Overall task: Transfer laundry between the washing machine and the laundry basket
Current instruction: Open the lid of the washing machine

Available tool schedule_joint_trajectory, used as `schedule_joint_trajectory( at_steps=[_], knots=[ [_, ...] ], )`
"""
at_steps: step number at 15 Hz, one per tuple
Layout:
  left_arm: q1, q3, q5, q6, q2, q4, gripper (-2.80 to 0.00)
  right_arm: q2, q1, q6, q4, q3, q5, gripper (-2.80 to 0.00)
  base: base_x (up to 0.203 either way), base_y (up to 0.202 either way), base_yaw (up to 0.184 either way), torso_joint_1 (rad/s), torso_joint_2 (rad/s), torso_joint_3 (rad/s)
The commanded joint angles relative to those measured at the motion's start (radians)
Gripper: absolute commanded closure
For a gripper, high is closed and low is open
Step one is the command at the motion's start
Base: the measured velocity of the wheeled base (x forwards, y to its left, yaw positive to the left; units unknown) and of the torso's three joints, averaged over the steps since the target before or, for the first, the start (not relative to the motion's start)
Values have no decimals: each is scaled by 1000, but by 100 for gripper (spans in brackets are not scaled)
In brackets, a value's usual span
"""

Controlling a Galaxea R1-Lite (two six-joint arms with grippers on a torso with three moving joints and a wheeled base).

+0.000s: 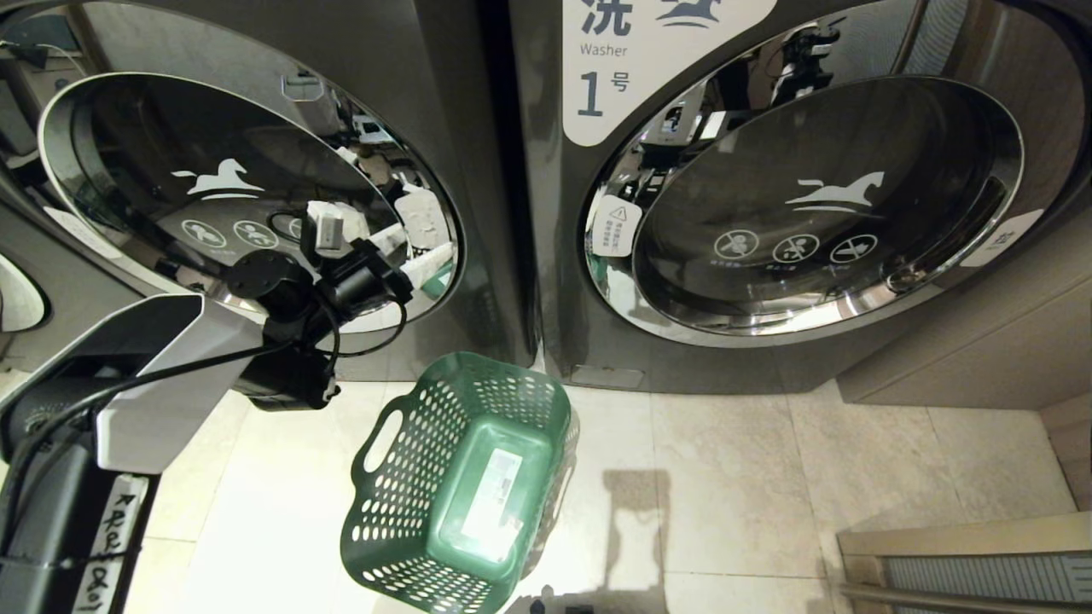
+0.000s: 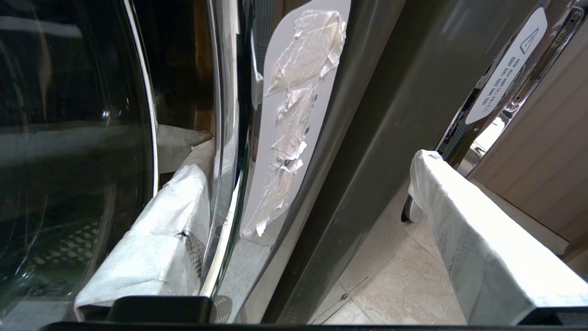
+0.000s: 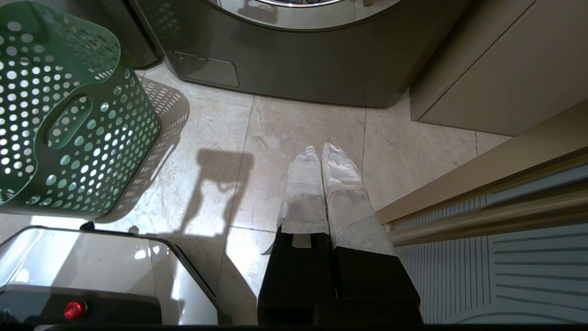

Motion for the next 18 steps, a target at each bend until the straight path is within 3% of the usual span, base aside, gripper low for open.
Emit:
schedule_joint_trajectory(
  at_steps=[1,4,12,18],
  knots=[
    [-19,21,-18,6,0,-5,-280,1,0,-1,-1,-1,1,0,0,0,0,0,0,0],
    [-19,29,-13,41,0,-5,-280,2,0,-1,0,-1,1,0,0,0,0,0,0,0],
    [-36,59,-57,47,-25,-5,-280,2,0,-1,1,-1,1,0,0,0,0,0,0,0],
    [-35,170,-65,64,-83,-5,-280,2,0,-1,1,1,1,0,0,0,0,-5,-1,1]
  ],
)
